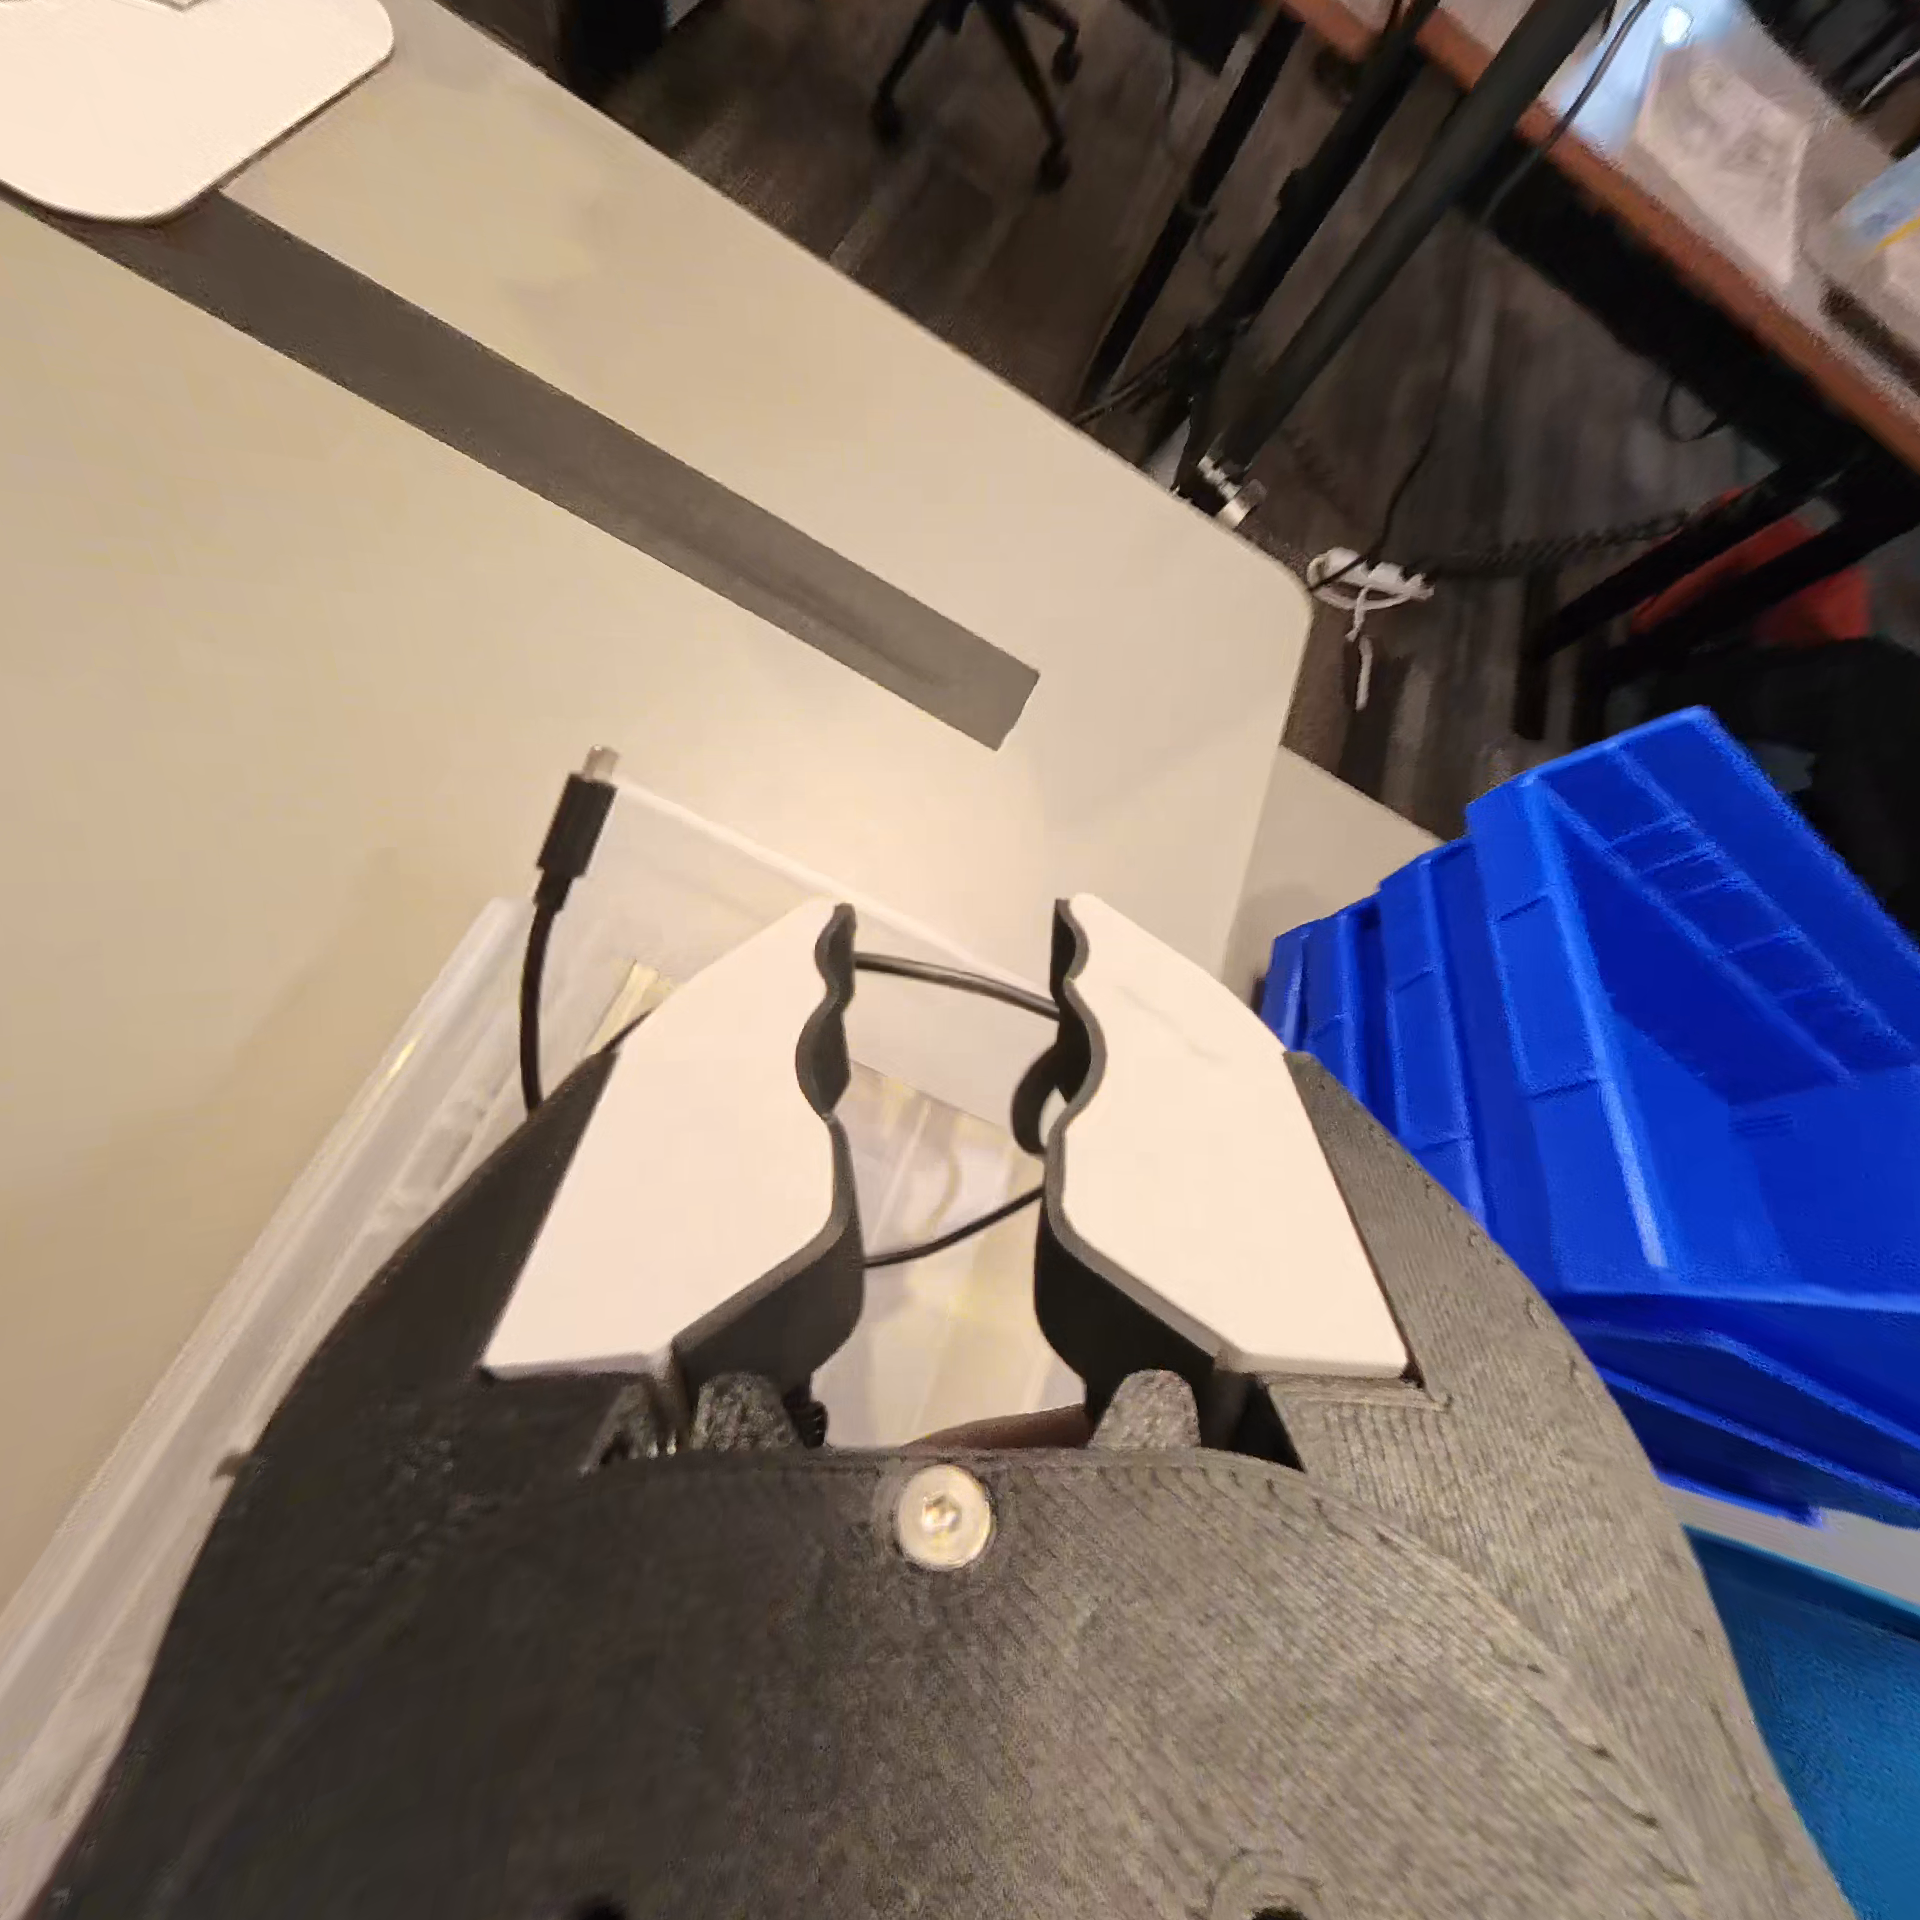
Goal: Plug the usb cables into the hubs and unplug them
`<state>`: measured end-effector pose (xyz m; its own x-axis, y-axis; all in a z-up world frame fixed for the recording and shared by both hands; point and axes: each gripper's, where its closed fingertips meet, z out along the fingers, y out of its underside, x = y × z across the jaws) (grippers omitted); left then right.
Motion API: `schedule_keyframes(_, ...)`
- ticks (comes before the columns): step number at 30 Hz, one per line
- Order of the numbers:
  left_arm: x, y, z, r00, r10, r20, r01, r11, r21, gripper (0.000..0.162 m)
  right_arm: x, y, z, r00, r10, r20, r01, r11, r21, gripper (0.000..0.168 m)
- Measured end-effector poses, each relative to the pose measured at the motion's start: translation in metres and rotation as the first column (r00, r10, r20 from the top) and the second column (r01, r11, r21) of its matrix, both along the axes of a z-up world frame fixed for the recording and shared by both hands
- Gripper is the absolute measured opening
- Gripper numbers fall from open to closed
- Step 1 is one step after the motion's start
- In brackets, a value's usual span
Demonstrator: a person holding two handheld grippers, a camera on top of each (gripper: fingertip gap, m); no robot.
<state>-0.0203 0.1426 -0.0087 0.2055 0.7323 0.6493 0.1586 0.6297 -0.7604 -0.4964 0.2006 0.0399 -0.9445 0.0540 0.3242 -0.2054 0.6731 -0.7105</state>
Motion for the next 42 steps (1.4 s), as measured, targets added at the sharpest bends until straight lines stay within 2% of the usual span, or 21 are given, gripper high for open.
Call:
schedule_keyframes(3,0.001,-0.001,-0.001,1.0,0.003,0.004,-0.003,1.0,0.002,0.018,-0.014,0.001,-0.038,0.995,-0.096,0.039,0.09,0.986,0.141,0.028)
schedule_keyframes(5,0.002,-0.002,-0.001,1.0,0.005,0.008,-0.005,1.0,0.002,0.018,-0.017,0.004,-0.049,0.994,-0.104,0.024,0.099,0.982,0.161,0.025)
schedule_keyframes(7,0.002,-0.003,-0.001,1.0,0.005,0.006,-0.005,1.0,0.007,0.018,-0.013,0.007,-0.043,0.994,-0.099,0.042,0.093,0.988,0.123,0.027)
schedule_keyframes(11,0.002,-0.003,-0.001,1.0,0.004,0.006,-0.004,1.0,0.012,0.017,0.0,0.032,-0.01,0.99,-0.117,0.079,0.117,0.993,0.015,0.036)
schedule_keyframes(14,0.002,-0.004,-0.001,1.0,0.01,0.005,-0.01,1.0,0.01,0.017,0.036,0.067,-0.001,0.975,-0.104,0.197,0.105,0.994,0.008,0.047)
schedule_keyframes(17,0.002,-0.003,-0.002,1.0,0.008,0.009,-0.008,1.0,0.007,0.018,0.102,0.108,-0.002,0.928,0.005,0.373,0.005,1.0,-0.026,0.061)
schedule_keyframes(19,0.001,-0.002,-0.002,1.0,0.0,0.011,0.0,1.0,0.006,0.018,0.14,0.136,-0.009,0.903,0.053,0.426,-0.031,0.998,-0.058,0.064)
schedule_keyframes(22,0.001,-0.001,-0.003,1.0,-0.005,0.014,0.005,1.0,0.003,0.018,0.172,0.169,-0.041,0.929,0.031,0.369,-0.035,0.999,0.005,0.066)
schedule_keyframes(24,0.0,-0.001,-0.004,1.0,-0.006,0.017,0.006,1.0,0.001,0.018,0.174,0.18,-0.064,0.965,-0.003,0.262,-0.019,0.997,0.079,0.058)
schedule_keyframes(25,0.0,-0.001,-0.004,1.0,-0.007,0.02,0.007,1.0,-0.001,0.018,0.175,0.181,-0.069,0.979,0.019,0.202,-0.038,0.995,0.088,0.046)
schedule_keyframes(26,0.0,-0.001,-0.004,1.0,-0.005,0.023,0.005,1.0,-0.004,0.017,0.176,0.18,-0.072,0.987,0.04,0.156,-0.053,0.995,0.082,0.024)
schedule_keyframes(27,0.0,-0.001,-0.005,1.0,-0.002,0.026,0.002,1.0,-0.006,0.017,0.171,0.178,-0.072,0.993,0.037,0.113,-0.046,0.996,0.075,0.013)
schedule_keyframes(33,0.0,0.0,-0.005,0.999,0.006,0.031,-0.005,1.0,-0.024,0.018,0.168,0.176,-0.072,0.997,0.046,0.068,-0.053,0.994,0.1,0.011)
schedule_keyframes(39,0.0,0.001,-0.005,1.0,-0.001,0.028,0.001,1.0,-0.024,0.018,0.155,0.169,-0.072,0.994,-0.01,0.108,0.003,0.998,0.059,0.007)
schedule_keyframes(42,0.0,0.001,-0.004,1.0,0.005,0.023,-0.005,1.0,-0.026,0.018,0.16,0.17,-0.062,0.993,-0.032,0.11,0.03,0.999,0.012,0.02)
